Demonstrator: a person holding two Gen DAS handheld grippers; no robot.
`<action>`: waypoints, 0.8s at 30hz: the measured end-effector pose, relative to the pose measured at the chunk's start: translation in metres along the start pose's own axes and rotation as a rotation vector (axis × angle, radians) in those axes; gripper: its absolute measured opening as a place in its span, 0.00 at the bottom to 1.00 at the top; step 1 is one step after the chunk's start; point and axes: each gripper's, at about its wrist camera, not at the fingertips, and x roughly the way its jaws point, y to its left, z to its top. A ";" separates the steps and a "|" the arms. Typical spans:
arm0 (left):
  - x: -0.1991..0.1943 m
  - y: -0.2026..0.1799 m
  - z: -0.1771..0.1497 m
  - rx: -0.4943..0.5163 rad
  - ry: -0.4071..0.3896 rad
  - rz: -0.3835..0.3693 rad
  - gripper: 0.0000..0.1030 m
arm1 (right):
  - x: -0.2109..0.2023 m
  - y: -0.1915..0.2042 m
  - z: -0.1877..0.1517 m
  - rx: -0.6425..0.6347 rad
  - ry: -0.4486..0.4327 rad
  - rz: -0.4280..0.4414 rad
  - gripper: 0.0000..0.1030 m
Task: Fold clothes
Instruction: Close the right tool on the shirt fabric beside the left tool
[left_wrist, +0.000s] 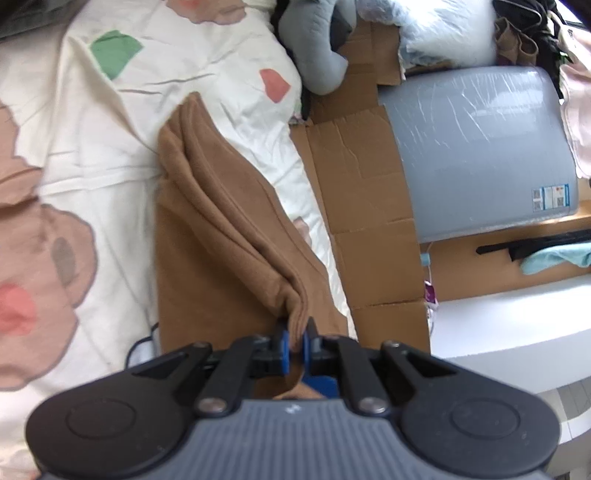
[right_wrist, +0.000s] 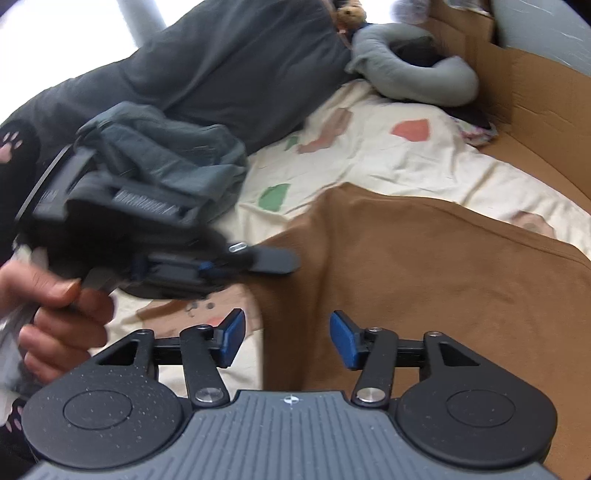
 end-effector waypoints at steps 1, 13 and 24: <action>0.002 -0.002 0.001 0.007 0.010 0.003 0.07 | 0.002 0.005 -0.001 -0.012 -0.001 0.005 0.56; -0.003 -0.007 0.003 0.001 0.031 0.016 0.07 | 0.024 0.019 0.007 -0.040 -0.073 -0.116 0.54; -0.014 0.000 0.002 -0.042 -0.007 -0.006 0.07 | 0.052 0.042 0.012 -0.157 -0.051 -0.206 0.15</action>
